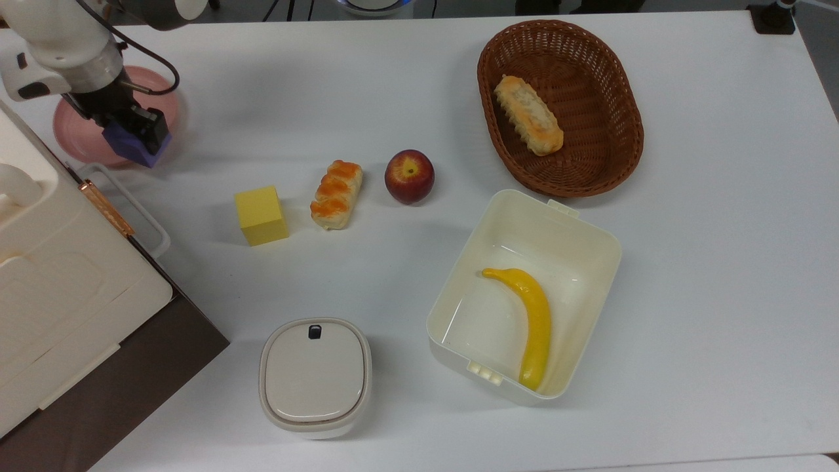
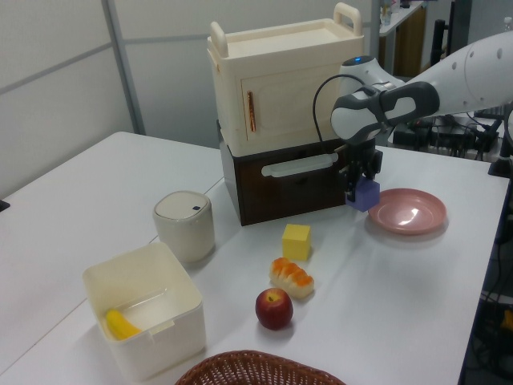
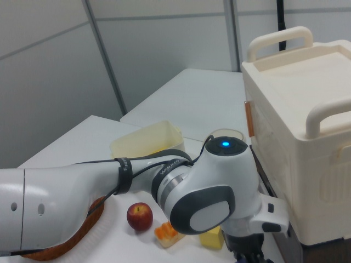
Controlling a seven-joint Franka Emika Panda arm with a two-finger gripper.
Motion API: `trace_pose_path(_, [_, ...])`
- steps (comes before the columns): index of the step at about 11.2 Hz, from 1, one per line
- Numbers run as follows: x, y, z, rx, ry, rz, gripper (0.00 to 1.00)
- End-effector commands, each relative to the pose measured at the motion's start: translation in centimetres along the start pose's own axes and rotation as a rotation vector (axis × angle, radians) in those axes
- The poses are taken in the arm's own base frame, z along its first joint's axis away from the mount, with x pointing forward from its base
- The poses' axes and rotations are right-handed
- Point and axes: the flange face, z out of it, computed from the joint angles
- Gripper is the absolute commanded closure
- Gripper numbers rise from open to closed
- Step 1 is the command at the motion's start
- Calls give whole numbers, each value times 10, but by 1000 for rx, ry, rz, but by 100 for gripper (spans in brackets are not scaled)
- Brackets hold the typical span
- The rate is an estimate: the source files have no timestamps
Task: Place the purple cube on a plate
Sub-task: 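Lift the purple cube and carry it over the pink plate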
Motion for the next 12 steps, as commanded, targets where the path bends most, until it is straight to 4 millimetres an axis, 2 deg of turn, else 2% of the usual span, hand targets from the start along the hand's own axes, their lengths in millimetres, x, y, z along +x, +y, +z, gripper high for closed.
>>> trace_pose_path(1, [-19, 19, -3, 21, -19, -89, 36])
trace_pose_path(5, [-23, 26, 4, 25, -32, -121, 34])
trace_pose_path(8, [-29, 37, 9, 29, -48, -128, 31])
trace_pose_path(10, [-35, 52, 13, 36, -67, -133, 31])
trace_pose_path(12, [-35, 51, 14, 36, -69, -133, 31])
